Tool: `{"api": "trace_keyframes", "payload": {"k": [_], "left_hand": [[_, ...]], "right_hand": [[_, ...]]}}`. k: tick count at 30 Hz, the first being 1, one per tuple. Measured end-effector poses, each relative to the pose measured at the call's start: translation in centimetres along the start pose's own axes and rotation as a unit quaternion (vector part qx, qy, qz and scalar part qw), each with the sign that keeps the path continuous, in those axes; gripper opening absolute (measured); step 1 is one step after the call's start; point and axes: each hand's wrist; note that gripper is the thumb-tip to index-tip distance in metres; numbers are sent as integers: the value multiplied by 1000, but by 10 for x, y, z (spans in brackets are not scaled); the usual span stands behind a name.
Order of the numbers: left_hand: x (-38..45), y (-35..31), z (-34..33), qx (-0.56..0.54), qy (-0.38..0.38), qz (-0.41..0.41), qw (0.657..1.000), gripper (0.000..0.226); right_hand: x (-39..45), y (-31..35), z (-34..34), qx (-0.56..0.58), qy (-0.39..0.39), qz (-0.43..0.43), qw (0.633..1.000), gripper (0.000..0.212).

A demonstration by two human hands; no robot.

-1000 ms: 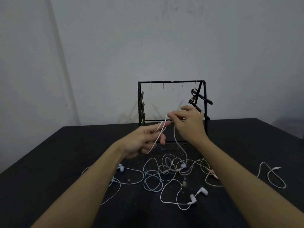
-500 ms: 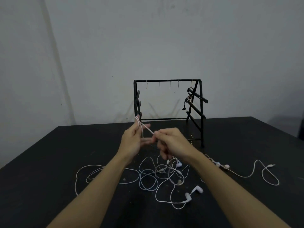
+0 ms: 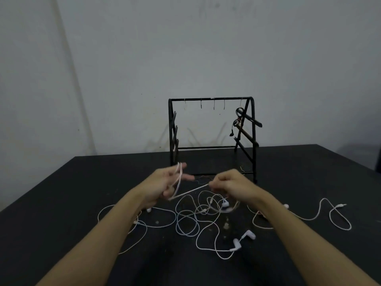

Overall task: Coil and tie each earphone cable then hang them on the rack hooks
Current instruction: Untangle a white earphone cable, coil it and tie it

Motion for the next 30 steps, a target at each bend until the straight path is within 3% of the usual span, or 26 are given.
{"api": "trace_keyframes", "payload": {"k": [3, 5, 7, 10, 13, 15, 19, 21, 23, 26, 28, 30], "left_hand": [[-4, 0, -10, 59, 163, 59, 983, 38], [-4, -2, -16, 16, 263, 77, 962, 43], [-3, -3, -18, -80, 305, 55, 947, 46], [-4, -6, -19, -167, 207, 10, 964, 46], [-2, -1, -22, -32, 63, -16, 997, 42], [1, 5, -25, 45, -1, -30, 999, 40], [9, 8, -36, -27, -152, -87, 984, 26], [16, 3, -41, -161, -214, -96, 959, 21], [22, -1, -39, -314, -232, -100, 915, 19], [22, -6, -25, -396, -227, -104, 884, 37], [18, -7, -17, -372, -203, -98, 901, 38], [13, -7, -12, -265, -167, -75, 947, 37]], "right_hand": [[4, 13, 8, 5, -43, 54, 998, 20], [5, 20, 6, -12, -64, 91, 994, 17], [5, 20, 1, 15, -65, 100, 993, 19], [6, 9, -6, 91, -61, 57, 992, 29], [5, 1, -10, 111, -52, 26, 992, 32], [4, 4, -13, 129, -32, 8, 991, 31], [0, 17, -33, 173, 102, 5, 980, 20], [-3, 18, -45, 182, 161, 6, 970, 19], [-4, 16, -48, 191, 178, 2, 965, 19], [-5, 6, -37, 136, 188, -18, 972, 25], [-5, 3, -26, 74, 170, -31, 982, 27], [-3, 5, -15, 44, 118, -28, 992, 26]]}}
Point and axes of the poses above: each hand's wrist, its own x-axis towards the middle knuckle, its own z-axis out of the back of the hand, y = z × x, and after that the axes turned 4 degrees about -z, right-handed
